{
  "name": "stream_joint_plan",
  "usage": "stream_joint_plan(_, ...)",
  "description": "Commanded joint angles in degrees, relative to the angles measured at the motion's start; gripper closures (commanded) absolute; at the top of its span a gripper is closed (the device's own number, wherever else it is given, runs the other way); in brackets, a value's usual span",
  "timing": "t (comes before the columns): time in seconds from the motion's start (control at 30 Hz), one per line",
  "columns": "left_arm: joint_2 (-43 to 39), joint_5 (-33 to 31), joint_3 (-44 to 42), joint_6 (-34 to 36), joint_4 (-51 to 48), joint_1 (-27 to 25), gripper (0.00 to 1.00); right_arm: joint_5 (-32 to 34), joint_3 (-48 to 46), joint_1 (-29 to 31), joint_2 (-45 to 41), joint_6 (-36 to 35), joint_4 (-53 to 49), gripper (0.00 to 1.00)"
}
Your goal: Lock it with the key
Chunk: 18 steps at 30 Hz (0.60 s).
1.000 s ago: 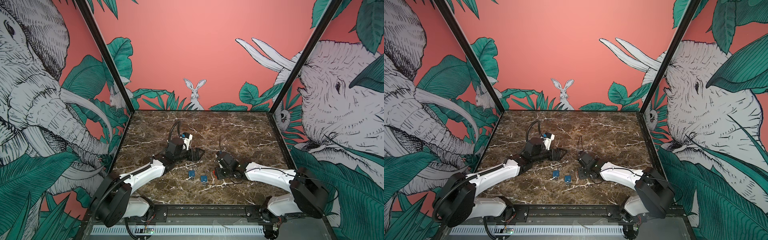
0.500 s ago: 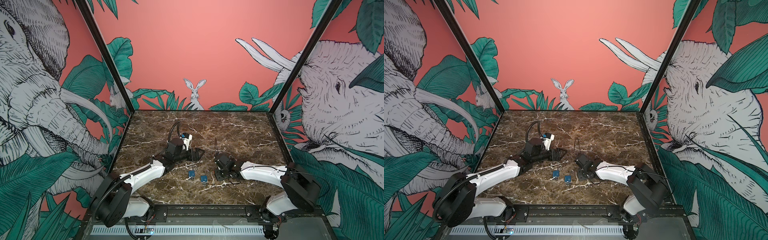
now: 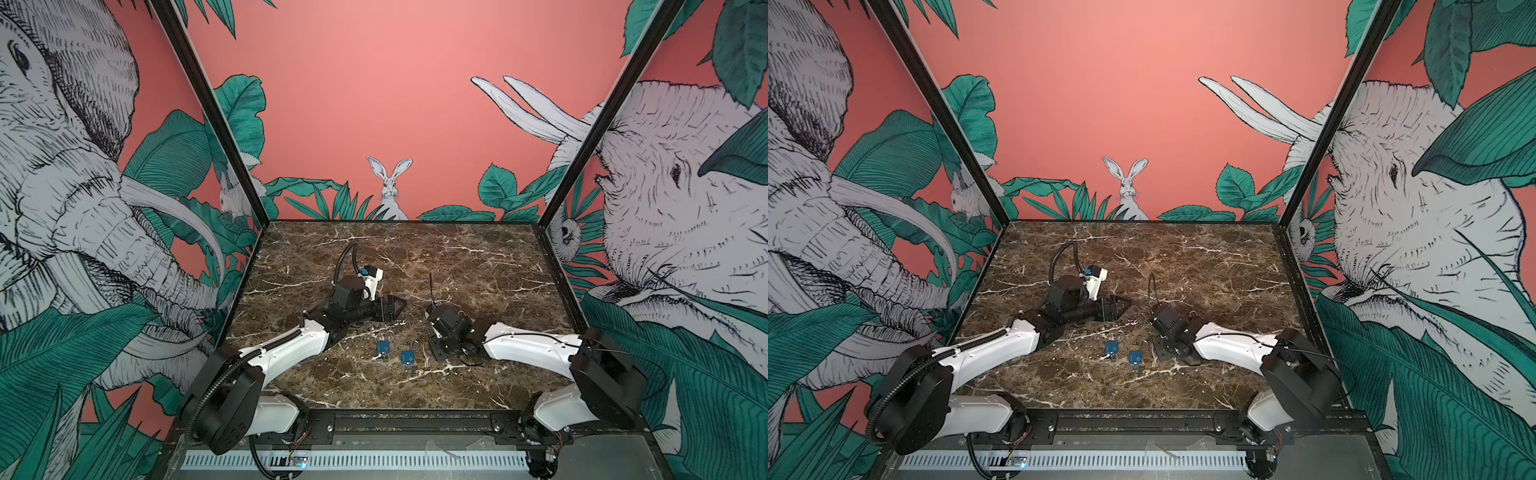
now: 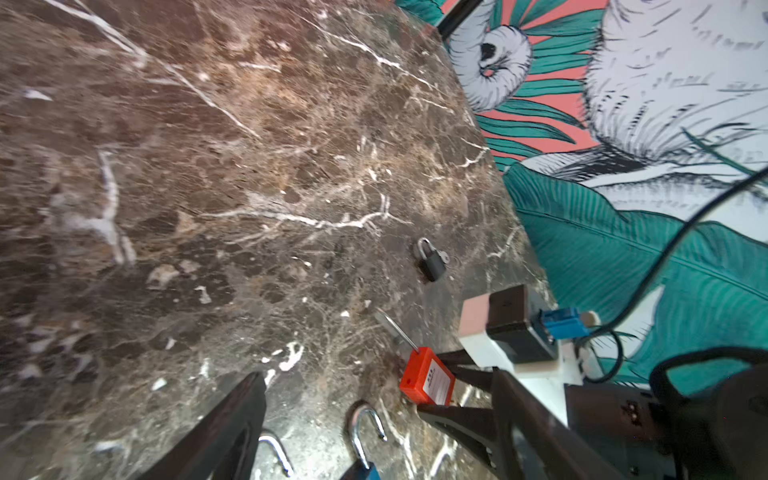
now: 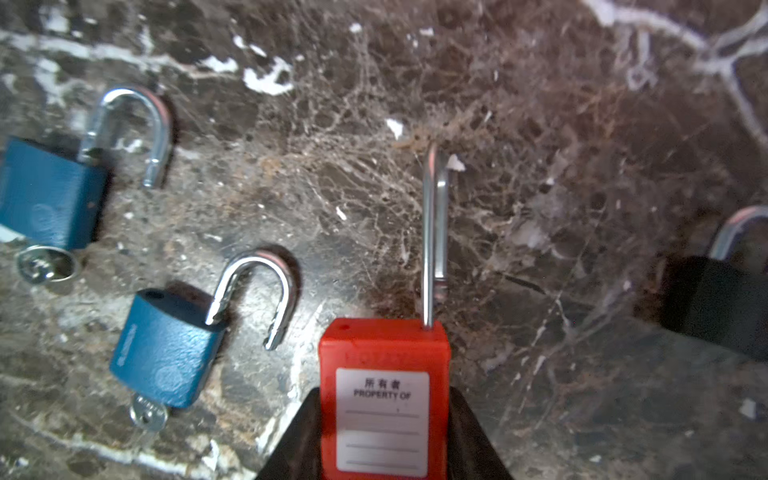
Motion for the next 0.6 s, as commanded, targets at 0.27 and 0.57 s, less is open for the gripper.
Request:
stream_joint_plan(0.27, -1.16, 14.80, 4.00, 2.27, -1.23, -0.05, 0.14, -22.60, 6.71, -5.15, -14.23, -22.62, -3.95, 1.00)
stream_joint_plan(0.57, 0.65, 19.92, 5.56, 0.98, 7.26, -0.04, 0.12, -38.05, 15.77, -6.44, -10.46, -23.99, -14.90, 1.00)
